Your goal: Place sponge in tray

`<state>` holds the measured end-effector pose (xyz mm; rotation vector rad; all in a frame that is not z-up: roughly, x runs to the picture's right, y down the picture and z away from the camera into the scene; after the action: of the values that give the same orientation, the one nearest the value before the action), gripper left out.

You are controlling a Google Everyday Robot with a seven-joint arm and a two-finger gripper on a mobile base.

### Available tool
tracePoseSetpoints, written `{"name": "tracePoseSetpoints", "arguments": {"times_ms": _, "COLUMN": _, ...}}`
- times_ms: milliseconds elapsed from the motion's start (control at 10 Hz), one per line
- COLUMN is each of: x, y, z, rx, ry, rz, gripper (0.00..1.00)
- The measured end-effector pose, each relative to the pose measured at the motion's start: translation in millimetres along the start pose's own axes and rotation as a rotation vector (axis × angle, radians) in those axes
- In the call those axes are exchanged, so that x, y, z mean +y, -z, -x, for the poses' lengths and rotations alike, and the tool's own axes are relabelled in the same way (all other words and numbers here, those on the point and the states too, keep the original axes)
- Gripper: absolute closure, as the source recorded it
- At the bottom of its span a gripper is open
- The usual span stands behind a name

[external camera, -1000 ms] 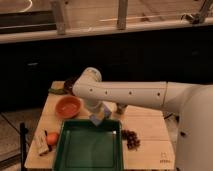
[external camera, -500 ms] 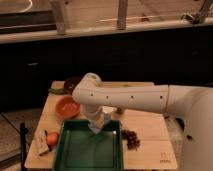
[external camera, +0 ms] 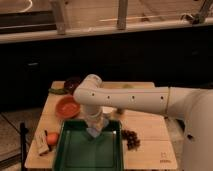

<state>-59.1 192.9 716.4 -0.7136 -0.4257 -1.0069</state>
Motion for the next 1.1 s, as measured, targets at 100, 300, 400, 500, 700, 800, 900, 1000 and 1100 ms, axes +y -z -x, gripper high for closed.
{"name": "tracePoseSetpoints", "arguments": {"times_ms": 100, "x": -1.7, "y": -1.4, "z": 3.6, "rx": -0.006, "ry": 0.015, "rz": 0.003, "gripper": 0.22}}
{"name": "tracePoseSetpoints", "arguments": {"times_ms": 300, "x": -2.8, "y": -3.1, "z": 7.8, "rx": -0.014, "ry": 0.027, "rz": 0.006, "gripper": 0.22}}
{"name": "tracePoseSetpoints", "arguments": {"times_ms": 400, "x": -3.0, "y": -4.4, "z": 10.0, "rx": -0.018, "ry": 0.033, "rz": 0.007, "gripper": 0.22}}
{"name": "tracePoseSetpoints", "arguments": {"times_ms": 500, "x": -3.6, "y": -5.1, "z": 11.9, "rx": -0.021, "ry": 0.038, "rz": 0.008, "gripper": 0.22}}
{"name": "tracePoseSetpoints", "arguments": {"times_ms": 700, "x": -5.1, "y": -6.5, "z": 15.8, "rx": -0.023, "ry": 0.047, "rz": 0.009, "gripper": 0.22}}
{"name": "tracePoseSetpoints", "arguments": {"times_ms": 800, "x": -4.7, "y": -7.2, "z": 17.3, "rx": -0.023, "ry": 0.048, "rz": 0.009, "gripper": 0.22}}
{"name": "tracePoseSetpoints", "arguments": {"times_ms": 900, "x": -5.0, "y": -7.5, "z": 18.2, "rx": -0.023, "ry": 0.050, "rz": 0.006, "gripper": 0.22}}
{"name": "tracePoseSetpoints", "arguments": {"times_ms": 1000, "x": -5.1, "y": -7.9, "z": 20.0, "rx": -0.022, "ry": 0.052, "rz": 0.002, "gripper": 0.22}}
{"name": "tracePoseSetpoints", "arguments": {"times_ms": 1100, "x": -4.8, "y": -8.3, "z": 20.4, "rx": -0.022, "ry": 0.050, "rz": 0.003, "gripper": 0.22}}
